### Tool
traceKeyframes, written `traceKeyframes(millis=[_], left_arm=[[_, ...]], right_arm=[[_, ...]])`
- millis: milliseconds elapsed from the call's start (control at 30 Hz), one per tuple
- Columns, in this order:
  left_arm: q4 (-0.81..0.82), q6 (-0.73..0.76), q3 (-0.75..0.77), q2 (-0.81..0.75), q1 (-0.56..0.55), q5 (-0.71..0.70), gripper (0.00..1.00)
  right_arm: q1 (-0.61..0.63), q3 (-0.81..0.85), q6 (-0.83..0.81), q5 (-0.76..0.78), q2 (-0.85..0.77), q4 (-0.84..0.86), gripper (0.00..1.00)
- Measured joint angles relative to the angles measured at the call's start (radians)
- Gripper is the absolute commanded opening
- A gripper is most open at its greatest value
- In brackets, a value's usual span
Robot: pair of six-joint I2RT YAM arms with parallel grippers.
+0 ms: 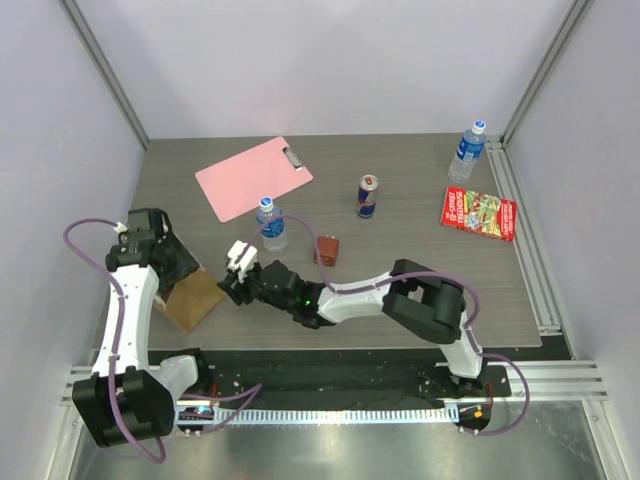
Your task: Place the beverage into the canvas bag
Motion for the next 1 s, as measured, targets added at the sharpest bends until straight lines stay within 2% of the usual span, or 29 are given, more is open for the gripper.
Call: traceKeyframes(millis=[300, 400, 533, 600, 667, 867, 1000], left_arm=[[0.016, 0.0, -0.002, -0.006, 0.0, 0.027, 0.7], [0.018, 0.0, -0.002, -0.015, 0.0, 0.031, 0.71], [-0.005, 0.004, 0.028, -0.018, 0.0, 0.033, 0.74], [-0.027, 0.01, 0.074, -0.02, 0.0, 0.026, 0.82], [-0.047, 0.018, 0.15, -0.025, 0.0, 0.018, 1.0], [-0.037, 0.05, 0.356, -0.059, -0.042, 0.011, 1.0], [-0.043, 0.08, 0.434, -0.018, -0.153, -0.013, 1.0]], right_arm=[[0.029, -0.184, 0.066, 0.044, -0.359, -0.04, 0.57], [0.037, -0.237, 0.089, 0.057, -0.493, -0.101, 0.59], [0.039, -0.33, 0.114, 0.123, -0.699, -0.268, 0.63], [0.039, -0.359, 0.126, 0.187, -0.803, -0.381, 0.8], [0.039, -0.391, 0.127, 0.253, -0.905, -0.47, 0.99], [0.039, -0.553, 0.123, 0.444, -1.191, -0.607, 1.0], [0.038, -0.653, 0.148, 0.524, -1.296, -0.678, 1.0]])
